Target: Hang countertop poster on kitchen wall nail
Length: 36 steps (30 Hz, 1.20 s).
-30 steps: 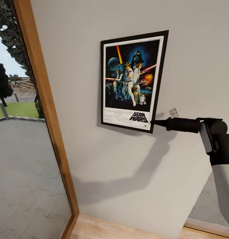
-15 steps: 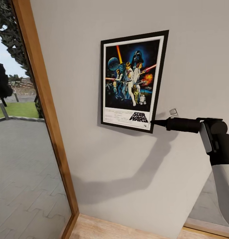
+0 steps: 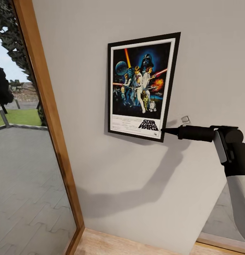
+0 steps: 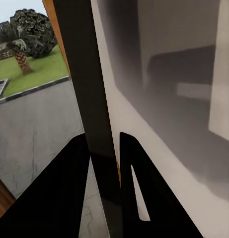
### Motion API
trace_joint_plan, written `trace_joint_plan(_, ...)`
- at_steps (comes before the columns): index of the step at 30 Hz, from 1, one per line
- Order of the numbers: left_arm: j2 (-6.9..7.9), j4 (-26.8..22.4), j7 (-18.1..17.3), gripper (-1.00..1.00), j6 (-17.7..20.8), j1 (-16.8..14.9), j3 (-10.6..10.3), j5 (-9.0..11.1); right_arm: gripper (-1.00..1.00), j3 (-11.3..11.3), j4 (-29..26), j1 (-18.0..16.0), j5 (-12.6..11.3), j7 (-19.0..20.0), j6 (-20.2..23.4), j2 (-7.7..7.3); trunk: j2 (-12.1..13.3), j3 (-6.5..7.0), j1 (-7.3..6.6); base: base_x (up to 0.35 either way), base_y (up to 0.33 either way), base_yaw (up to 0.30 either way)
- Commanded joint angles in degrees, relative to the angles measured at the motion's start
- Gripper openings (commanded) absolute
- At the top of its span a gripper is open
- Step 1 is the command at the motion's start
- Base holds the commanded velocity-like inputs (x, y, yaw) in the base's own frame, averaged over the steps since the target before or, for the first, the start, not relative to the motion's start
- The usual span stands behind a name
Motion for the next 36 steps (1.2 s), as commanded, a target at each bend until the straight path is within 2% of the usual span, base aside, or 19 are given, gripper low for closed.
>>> trace_joint_plan(1,0.03,-0.04,-0.16,1.0,0.61,0.0,-0.31,0.61,-1.0,-0.03,0.05,-0.03,0.21,0.13,0.2,-0.01,-0.04,-0.03,0.02,0.0,0.0,0.0)
trace_joint_plan(24,0.03,-0.05,-0.14,1.0,0.62,0.0,-0.31,0.61,-1.0,-0.1,0.05,-0.01,0.04,0.26,0.14,-0.01,-0.04,-0.03,0.02,0.004,0.018,0.0)
trace_joint_plan(36,0.03,-0.05,-0.14,1.0,0.62,0.0,-0.31,0.61,-1.0,-0.13,0.12,0.7,0.1,0.42,-2.45,-0.01,-0.04,-0.03,0.02,0.0,0.0,0.0)
